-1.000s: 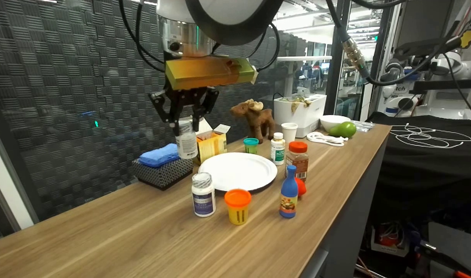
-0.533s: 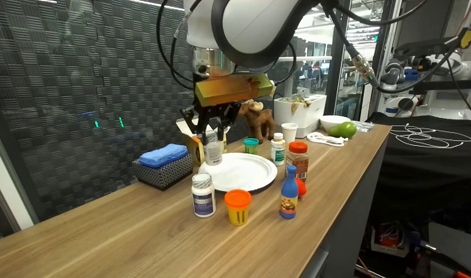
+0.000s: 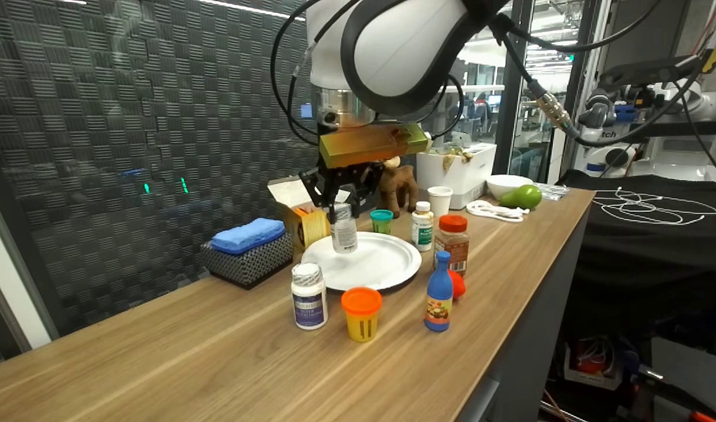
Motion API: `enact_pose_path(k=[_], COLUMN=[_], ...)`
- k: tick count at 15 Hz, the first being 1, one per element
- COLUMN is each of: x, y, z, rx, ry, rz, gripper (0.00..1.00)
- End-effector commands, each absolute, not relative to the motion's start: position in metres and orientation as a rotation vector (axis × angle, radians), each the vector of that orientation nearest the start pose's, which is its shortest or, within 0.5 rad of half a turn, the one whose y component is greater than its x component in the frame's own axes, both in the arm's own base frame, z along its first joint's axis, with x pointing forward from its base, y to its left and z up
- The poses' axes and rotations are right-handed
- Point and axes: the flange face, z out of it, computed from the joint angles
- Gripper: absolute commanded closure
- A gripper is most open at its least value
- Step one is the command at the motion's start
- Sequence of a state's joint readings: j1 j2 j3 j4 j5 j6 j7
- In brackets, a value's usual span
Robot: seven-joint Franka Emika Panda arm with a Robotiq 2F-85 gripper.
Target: Pick up all the items surrounding the white plate and arrange them on the plate
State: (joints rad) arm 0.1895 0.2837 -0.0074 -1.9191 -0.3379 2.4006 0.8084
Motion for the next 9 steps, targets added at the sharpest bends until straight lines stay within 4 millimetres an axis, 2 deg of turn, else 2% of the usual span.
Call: enact_pose_path(k=[1,5,9], x=[0.629,0.636,0.641], y=[0.105,0.1,0.099], z=[0.36,0.346,0.343], rx=[-3.104,-3.053,-3.051], ry=[0.709,0.785,0.795], rz=[-0.459,-0.441,-0.477], gripper=[0.81,0.81,0.81])
